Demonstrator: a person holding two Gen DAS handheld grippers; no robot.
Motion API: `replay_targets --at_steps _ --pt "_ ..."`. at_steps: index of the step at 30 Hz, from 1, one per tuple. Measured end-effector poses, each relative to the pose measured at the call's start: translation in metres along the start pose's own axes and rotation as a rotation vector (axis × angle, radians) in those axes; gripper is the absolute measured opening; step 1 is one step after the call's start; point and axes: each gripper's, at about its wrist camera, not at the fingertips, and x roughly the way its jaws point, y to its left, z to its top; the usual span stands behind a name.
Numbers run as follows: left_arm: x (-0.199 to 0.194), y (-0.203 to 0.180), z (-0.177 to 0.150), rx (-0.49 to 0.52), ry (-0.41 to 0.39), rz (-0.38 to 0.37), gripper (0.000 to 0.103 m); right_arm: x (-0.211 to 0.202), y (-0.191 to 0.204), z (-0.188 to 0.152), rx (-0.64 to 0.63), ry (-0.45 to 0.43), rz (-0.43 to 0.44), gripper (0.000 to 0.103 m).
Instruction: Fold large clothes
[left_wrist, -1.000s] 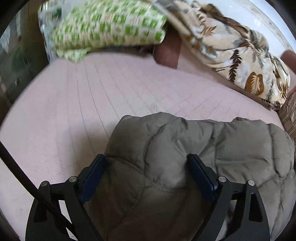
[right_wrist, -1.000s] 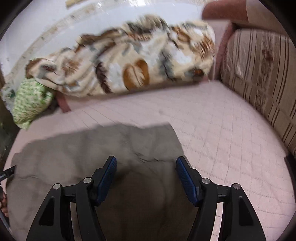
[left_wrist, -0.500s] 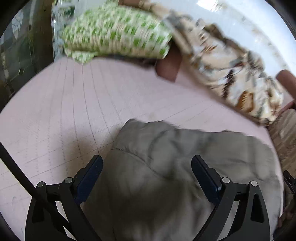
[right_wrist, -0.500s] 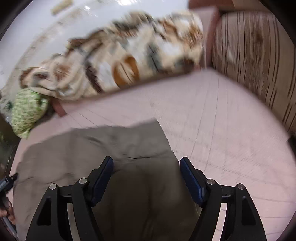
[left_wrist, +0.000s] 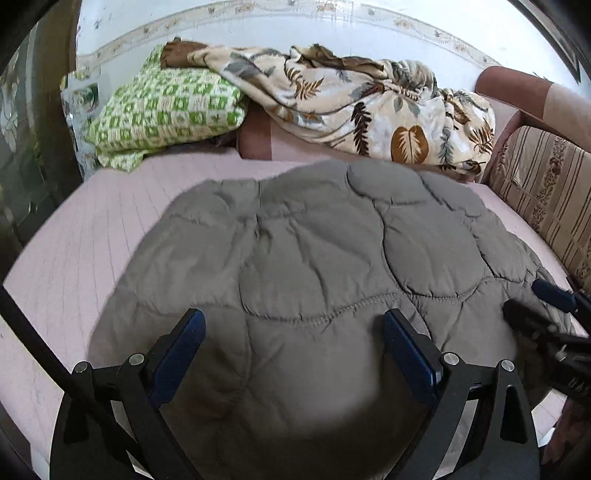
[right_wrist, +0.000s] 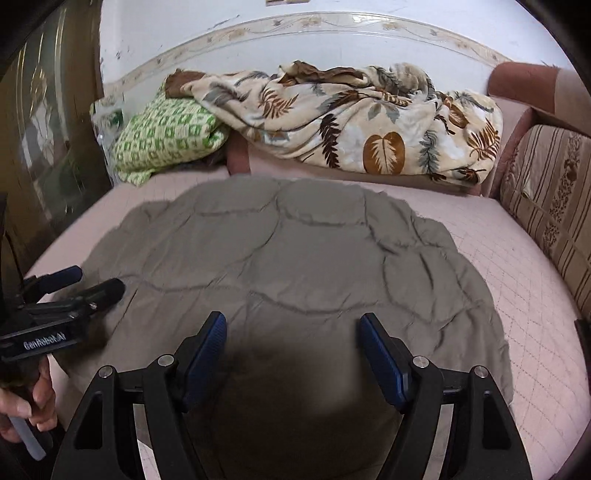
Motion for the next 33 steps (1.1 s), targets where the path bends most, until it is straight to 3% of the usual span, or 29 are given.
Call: replay_targets --at_steps 5,12,22,33 --pt "0.016 0.003 -0.009 0.002 0.02 0.014 0.1 0.031 0.002 -0.012 -0.026 0.078 -0.013 0.082" --pt "0.017 -0.003 -0.014 0.029 -0.009 0.048 0.1 0.04 0.003 -0.015 -0.032 0.09 -0.026 0.085" --pt "-0.013 -0.001 -0.024 0.009 -0.051 0.05 0.1 -0.019 0.001 -0.017 -0.006 -0.049 -0.032 0.085" --pt "-0.046 0.003 -0.048 0.009 -0.059 0.05 0.1 -0.055 -0.016 -0.046 0.045 -0.05 -0.065 0.085"
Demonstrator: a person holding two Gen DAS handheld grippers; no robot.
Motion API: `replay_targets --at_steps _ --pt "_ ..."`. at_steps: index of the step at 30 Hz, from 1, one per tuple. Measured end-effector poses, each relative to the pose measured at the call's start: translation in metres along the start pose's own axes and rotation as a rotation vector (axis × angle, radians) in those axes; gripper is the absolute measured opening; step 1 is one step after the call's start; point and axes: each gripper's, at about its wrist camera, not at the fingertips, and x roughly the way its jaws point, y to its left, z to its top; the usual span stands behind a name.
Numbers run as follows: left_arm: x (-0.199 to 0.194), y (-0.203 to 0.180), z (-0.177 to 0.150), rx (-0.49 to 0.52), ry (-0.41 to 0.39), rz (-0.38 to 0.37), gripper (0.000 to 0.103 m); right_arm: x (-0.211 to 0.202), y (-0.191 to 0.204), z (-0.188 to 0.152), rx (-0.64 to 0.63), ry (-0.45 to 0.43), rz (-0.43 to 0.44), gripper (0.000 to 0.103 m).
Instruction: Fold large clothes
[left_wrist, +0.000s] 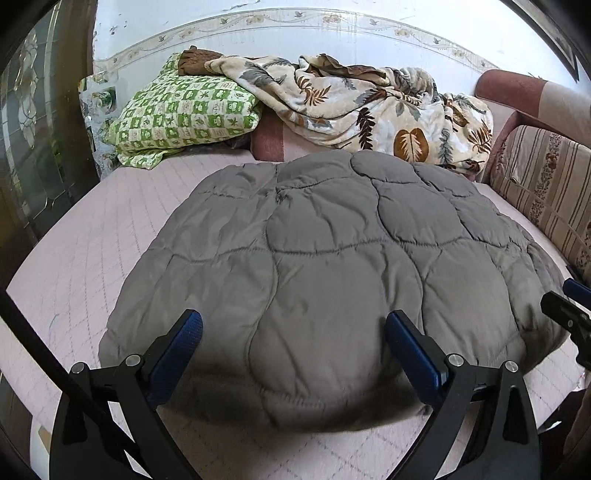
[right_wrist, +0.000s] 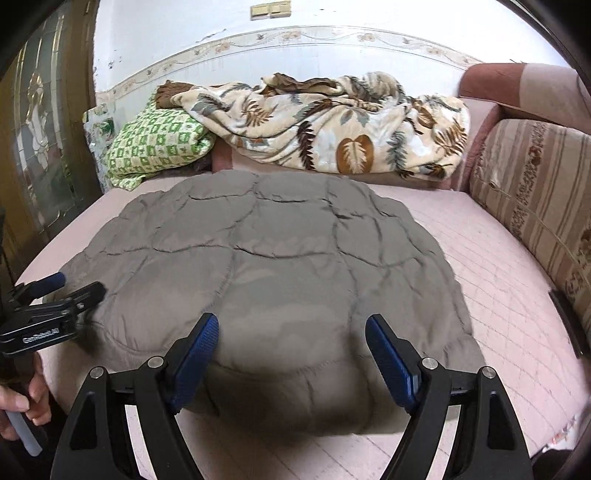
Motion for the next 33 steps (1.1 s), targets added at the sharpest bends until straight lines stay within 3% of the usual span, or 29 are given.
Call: replay_targets --at_steps 7,19,26,29,33 --pt "0.001 0.0 -0.006 0.013 0.006 0.006 0.1 0.015 -0.023 -0.013 0.074 0.062 -0.041 0.085" --pt "0.015 -0.001 -0.011 0.027 0.037 -0.003 0.101 0.048 -0.03 -0.03 0.091 0.149 -0.011 0.09" --pt "0.001 0.006 -0.01 0.015 -0.009 -0.003 0.101 0.038 -0.032 -0.03 0.084 0.118 0.002 0.09" --pt "-0.017 0.022 -0.01 -0.025 -0.059 0.021 0.101 0.015 -0.033 -0.028 0.094 0.058 0.008 0.09" --pt "-0.028 0.051 -0.014 -0.106 -0.064 0.044 0.101 -0.007 -0.041 -0.03 0.134 0.017 -0.003 0.09"
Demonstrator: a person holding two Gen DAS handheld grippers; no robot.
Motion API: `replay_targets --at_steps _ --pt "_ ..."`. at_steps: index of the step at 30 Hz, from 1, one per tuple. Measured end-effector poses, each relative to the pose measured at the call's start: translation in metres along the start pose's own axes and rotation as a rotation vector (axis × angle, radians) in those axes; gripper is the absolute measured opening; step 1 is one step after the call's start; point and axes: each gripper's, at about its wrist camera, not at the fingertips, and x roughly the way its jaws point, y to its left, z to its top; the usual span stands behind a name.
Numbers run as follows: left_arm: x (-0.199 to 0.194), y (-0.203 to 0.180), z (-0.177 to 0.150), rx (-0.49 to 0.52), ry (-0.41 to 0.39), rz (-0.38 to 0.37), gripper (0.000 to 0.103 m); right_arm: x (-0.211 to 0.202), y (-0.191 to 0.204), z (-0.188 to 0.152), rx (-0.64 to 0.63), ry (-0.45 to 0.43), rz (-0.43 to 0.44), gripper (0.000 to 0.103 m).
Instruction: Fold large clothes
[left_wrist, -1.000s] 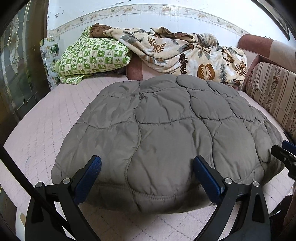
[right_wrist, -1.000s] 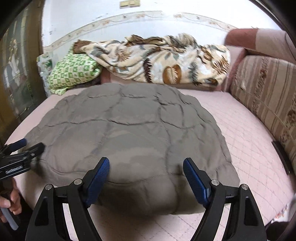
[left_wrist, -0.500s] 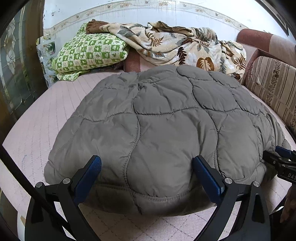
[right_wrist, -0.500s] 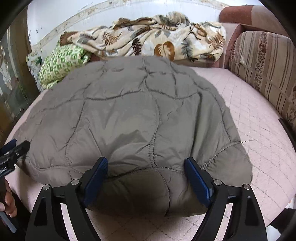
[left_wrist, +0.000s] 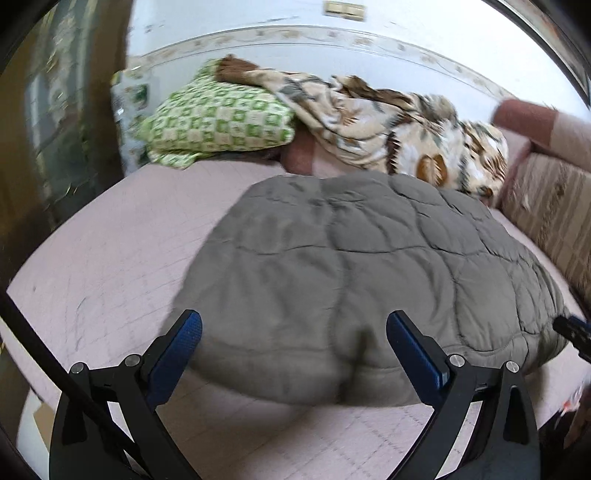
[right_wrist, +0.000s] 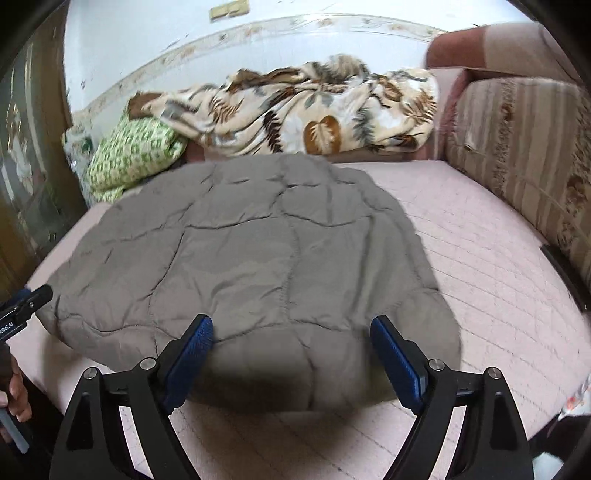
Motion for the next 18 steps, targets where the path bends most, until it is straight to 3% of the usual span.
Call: replay_targets --at_steps 4,7,10,13,16,18 --pt "0.001 0.012 -0.005 -0.033 0.036 0.004 0.101 -0.008 -0.003 -0.007 0.025 0.011 0.009 0.09" --pt "0.004 0.008 -0.01 -0.004 0.044 0.019 0.101 -0.01 0.007 -0.011 0.003 0.017 0.017 0.09" --pt "0.018 0.009 -0.015 -0.001 0.091 0.041 0.101 -0.007 0.008 -0.009 -0.024 0.01 -0.026 0.09" --pt "0.03 0.017 -0.016 -0.046 0.138 0.017 0.101 0.001 -0.005 -0.009 0.003 0.028 -0.054 0.09" --pt "0.03 0.014 -0.017 -0.033 0.124 0.029 0.101 0.013 -0.014 -0.012 0.047 0.064 -0.034 0.092" --pt "0.028 0.013 -0.017 -0.029 0.116 0.033 0.101 0.014 -0.007 -0.011 0.006 0.062 -0.048 0.094"
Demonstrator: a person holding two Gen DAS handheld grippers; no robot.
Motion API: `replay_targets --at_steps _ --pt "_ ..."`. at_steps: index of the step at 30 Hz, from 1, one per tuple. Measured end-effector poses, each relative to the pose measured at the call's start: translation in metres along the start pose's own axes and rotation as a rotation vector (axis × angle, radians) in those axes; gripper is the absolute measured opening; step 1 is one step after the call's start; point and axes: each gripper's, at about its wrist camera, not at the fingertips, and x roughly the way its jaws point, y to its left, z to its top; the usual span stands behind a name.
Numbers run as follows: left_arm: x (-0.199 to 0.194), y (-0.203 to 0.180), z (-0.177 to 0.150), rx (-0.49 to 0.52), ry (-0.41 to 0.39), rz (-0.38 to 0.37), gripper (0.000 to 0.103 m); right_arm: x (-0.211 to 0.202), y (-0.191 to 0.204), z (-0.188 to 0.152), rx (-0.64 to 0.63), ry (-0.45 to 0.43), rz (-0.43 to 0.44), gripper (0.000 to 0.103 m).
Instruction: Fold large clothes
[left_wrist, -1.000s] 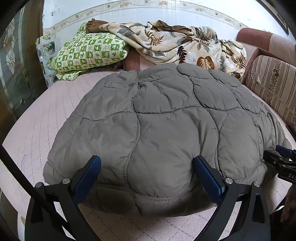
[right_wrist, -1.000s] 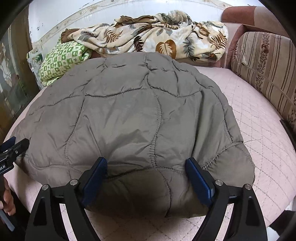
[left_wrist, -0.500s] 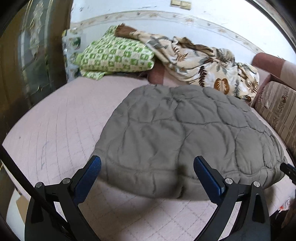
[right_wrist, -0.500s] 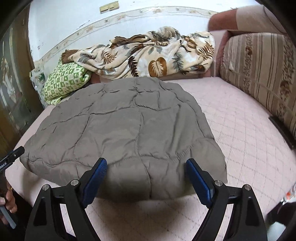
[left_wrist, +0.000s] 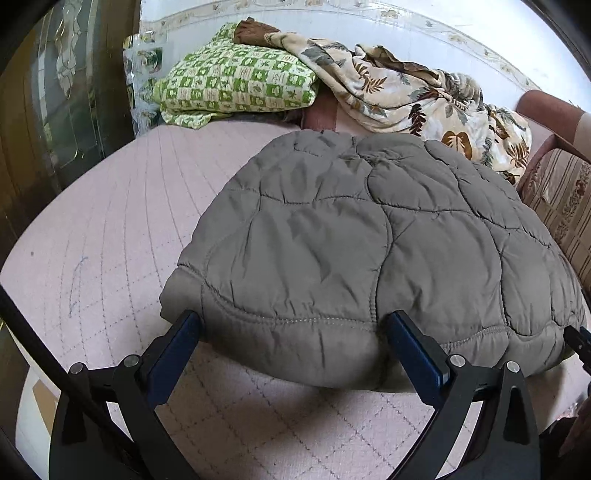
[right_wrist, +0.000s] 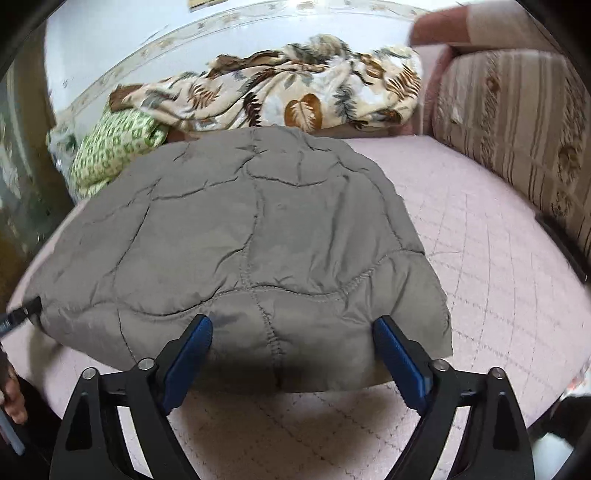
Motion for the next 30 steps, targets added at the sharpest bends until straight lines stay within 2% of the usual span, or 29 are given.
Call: replay_targets --at_steps 3,8,10,15,18,24,30 --pt "-0.01 -0.001 0.002 0.0 -0.039 -0.009 0.101 -0.005 0.006 0.0 -0.017 -0.025 -0.024 0.094" --pt "-0.024 -0.013 0.006 0.039 -0.091 -0.026 0.101 -0.025 0.028 0.004 -0.09 -0.144 -0.023 0.094" --pt "-0.025 -0.018 0.006 0.056 -0.088 -0.026 0.101 -0.023 0.037 0.005 -0.122 -0.145 -0.022 0.094" --pt "-0.024 -0.032 0.006 0.112 -0.089 0.029 0.101 -0.017 0.05 0.006 -0.146 -0.132 0.003 0.094" --pt "-0.023 -0.036 0.005 0.111 -0.082 0.04 0.101 -0.015 0.053 0.006 -0.151 -0.126 0.001 0.094" --pt "-0.017 -0.044 0.008 0.088 -0.08 0.17 0.101 -0.014 0.044 0.006 -0.116 -0.12 -0.012 0.094" --pt "-0.018 -0.052 0.007 0.13 -0.09 0.22 0.101 -0.009 0.042 0.005 -0.1 -0.093 -0.014 0.094"
